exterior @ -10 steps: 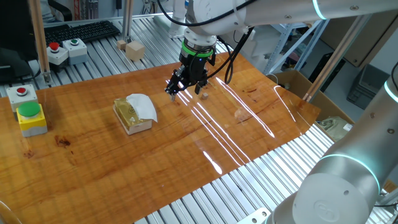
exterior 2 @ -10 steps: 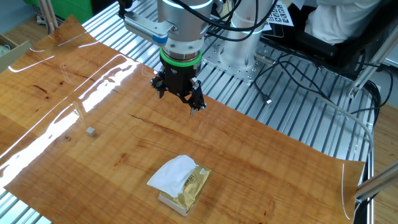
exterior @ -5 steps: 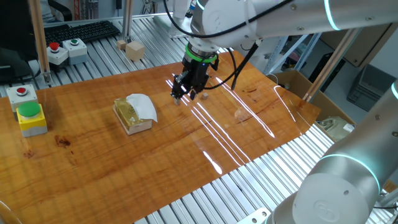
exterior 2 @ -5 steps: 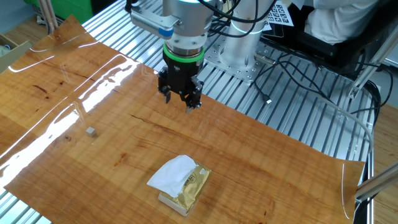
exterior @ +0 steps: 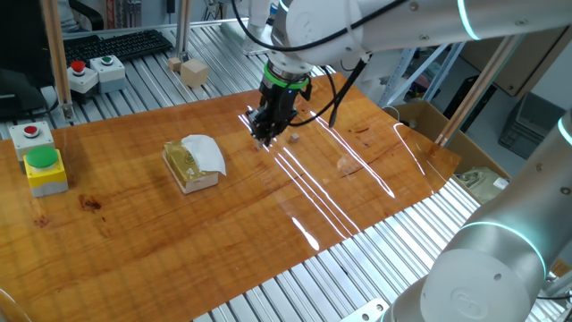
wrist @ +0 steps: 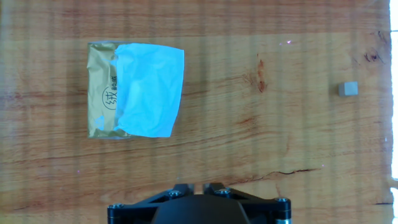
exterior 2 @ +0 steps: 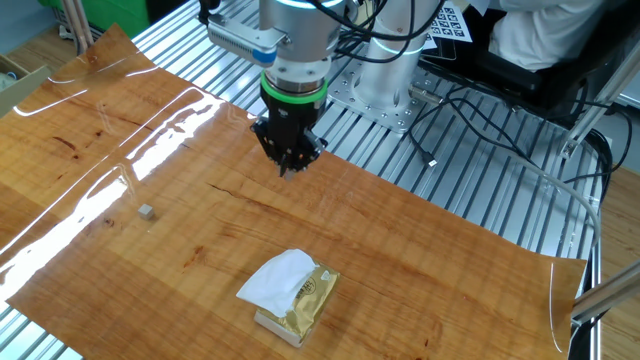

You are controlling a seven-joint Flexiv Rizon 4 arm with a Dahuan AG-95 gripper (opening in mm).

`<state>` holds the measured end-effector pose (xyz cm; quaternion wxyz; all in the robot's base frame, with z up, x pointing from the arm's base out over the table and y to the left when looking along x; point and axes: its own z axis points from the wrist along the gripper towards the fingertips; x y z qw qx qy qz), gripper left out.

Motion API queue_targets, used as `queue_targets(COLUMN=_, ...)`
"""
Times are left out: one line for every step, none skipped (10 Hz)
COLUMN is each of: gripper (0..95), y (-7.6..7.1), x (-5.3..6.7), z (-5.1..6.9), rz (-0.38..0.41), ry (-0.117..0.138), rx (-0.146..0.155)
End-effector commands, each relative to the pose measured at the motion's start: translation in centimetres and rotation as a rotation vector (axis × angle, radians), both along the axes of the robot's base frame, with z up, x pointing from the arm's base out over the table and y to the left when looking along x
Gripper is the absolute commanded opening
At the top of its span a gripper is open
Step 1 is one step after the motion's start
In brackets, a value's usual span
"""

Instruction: Use the gripper to push the small block from left to right

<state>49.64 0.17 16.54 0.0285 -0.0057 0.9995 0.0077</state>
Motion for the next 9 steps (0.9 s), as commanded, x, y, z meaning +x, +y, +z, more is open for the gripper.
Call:
queue_targets(gripper=0.0, y=0.0, x=0.1, z=-0.1, rz=0.000, ry=0.002, rx=0.000)
queue_targets(gripper=0.0, y=0.0, x=0.1, z=-0.1, rz=0.001, ry=0.002, rx=0.000)
queue_targets(gripper=0.0, y=0.0, x=0.1, z=-0.2, rz=0.007, ry=0.005, rx=0.000)
queue_targets(gripper=0.0, y=-0.1, x=0.1, z=-0.3, rz=0.013, ry=0.009, rx=-0.001)
queue_targets(gripper=0.0, y=-0.3, x=0.2, z=-0.6, rz=0.012, ry=0.010, rx=-0.002)
queue_targets(gripper=0.0, y=-0.9, x=0.4, z=-1.2, rz=0.017, ry=0.008, rx=-0.002)
queue_targets(gripper=0.0, y=-1.6, x=0.5, z=-1.9, rz=0.025, ry=0.006, rx=-0.002)
queue_targets(gripper=0.0, y=-2.3, x=0.7, z=-2.6, rz=0.030, ry=0.003, rx=-0.003)
queue_targets(gripper=0.0, y=-2.9, x=0.7, z=-3.3, rz=0.029, ry=0.002, rx=-0.004)
